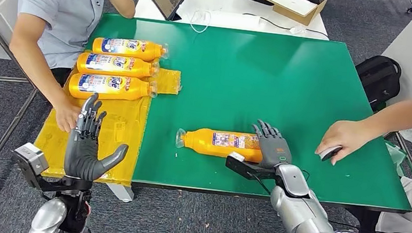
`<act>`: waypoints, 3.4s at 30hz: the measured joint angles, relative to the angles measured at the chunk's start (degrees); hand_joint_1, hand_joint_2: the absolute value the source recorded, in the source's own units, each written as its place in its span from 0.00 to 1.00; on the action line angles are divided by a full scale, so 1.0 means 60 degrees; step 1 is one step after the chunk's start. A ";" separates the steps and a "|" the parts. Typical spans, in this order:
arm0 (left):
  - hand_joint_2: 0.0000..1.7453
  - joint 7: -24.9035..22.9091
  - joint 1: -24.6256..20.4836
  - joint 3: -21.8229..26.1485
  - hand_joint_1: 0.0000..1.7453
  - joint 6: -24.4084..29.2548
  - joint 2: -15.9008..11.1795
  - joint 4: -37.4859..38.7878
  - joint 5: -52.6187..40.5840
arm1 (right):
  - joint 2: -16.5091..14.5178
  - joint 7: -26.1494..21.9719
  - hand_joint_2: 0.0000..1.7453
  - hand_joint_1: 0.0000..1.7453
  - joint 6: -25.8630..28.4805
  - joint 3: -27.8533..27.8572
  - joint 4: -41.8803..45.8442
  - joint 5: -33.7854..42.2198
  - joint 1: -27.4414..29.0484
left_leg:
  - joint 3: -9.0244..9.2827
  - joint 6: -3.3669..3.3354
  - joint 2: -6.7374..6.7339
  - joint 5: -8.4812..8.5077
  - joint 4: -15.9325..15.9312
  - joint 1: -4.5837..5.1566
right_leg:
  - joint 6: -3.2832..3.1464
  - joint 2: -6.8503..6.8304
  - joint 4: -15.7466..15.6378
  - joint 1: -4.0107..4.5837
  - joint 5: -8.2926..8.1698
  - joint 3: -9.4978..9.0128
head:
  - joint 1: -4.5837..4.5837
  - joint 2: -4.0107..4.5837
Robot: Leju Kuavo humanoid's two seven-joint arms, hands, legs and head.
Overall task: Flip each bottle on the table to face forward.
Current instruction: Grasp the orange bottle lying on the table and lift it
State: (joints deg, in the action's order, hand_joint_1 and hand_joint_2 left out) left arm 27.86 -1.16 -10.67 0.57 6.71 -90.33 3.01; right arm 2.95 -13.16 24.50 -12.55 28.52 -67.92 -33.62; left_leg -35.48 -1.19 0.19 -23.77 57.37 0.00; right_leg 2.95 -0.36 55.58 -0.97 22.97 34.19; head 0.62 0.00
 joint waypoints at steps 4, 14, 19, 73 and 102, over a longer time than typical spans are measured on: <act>1.00 0.0000 -0.0088 -0.0067 0.00 0.0032 0.0000 0.0180 -0.0003 | -0.0074 -0.0096 1.00 0.00 0.0099 -0.0177 -0.0312 0.0000 -0.0264 | 0.0000 -0.0001 0.0000 0.0000 0.0000 0.0003 | 0.0000 0.0000 -0.0001 -0.0002 0.0000 -0.0002 | -0.0001 0.0000; 1.00 -0.0003 -0.0231 -0.0080 0.00 0.0068 -0.0001 0.0451 0.0012 | -0.0234 -0.0412 1.00 0.00 0.0286 -0.0273 -0.0620 0.0166 -0.0418 | 0.0004 0.0000 -0.0002 0.0000 0.0000 0.0002 | 0.0000 0.0001 -0.0001 0.0000 0.0000 -0.0002 | 0.0002 0.0000; 1.00 -0.0003 -0.0243 -0.0084 0.00 0.0068 0.0000 0.0477 0.0012 | -0.0260 -0.0412 1.00 0.00 0.0309 -0.0283 -0.0669 0.0166 -0.0434 | 0.0005 0.0000 -0.0002 0.0000 0.0000 0.0002 | 0.0000 0.0001 -0.0001 -0.0001 0.0000 -0.0003 | -0.0001 0.0000; 1.00 0.0017 -0.0316 -0.0114 0.00 -0.0297 -0.0150 0.0648 0.0276 | -0.1033 -0.3431 1.00 1.00 -0.1889 0.1062 -0.0954 0.4538 -0.0350 | 0.0057 0.0002 -0.0008 -0.0002 -0.0002 -0.0004 | -0.0003 0.0007 -0.0001 0.0002 0.0001 -0.0053 | -0.0003 0.0000; 1.00 -0.0061 0.0268 -0.1833 0.00 -0.1610 -0.0117 0.0990 -0.0835 | -0.2280 -0.4488 1.00 1.00 -0.1138 -0.0928 0.6778 0.8968 0.3181 | 0.0003 0.0008 -0.0005 -0.0005 -0.0004 -0.0009 | -0.0006 0.0005 0.0001 0.0004 0.0007 0.0000 | -0.0002 0.0000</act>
State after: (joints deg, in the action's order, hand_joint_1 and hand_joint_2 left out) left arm 27.50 0.45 -21.67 -9.09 6.01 -84.39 -2.00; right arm -10.73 -40.09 17.67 -18.12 69.19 -14.11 -14.54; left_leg -35.46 -1.14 0.16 -23.81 57.34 -0.05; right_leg 2.91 -0.33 55.59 -0.94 23.02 34.19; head 0.61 0.00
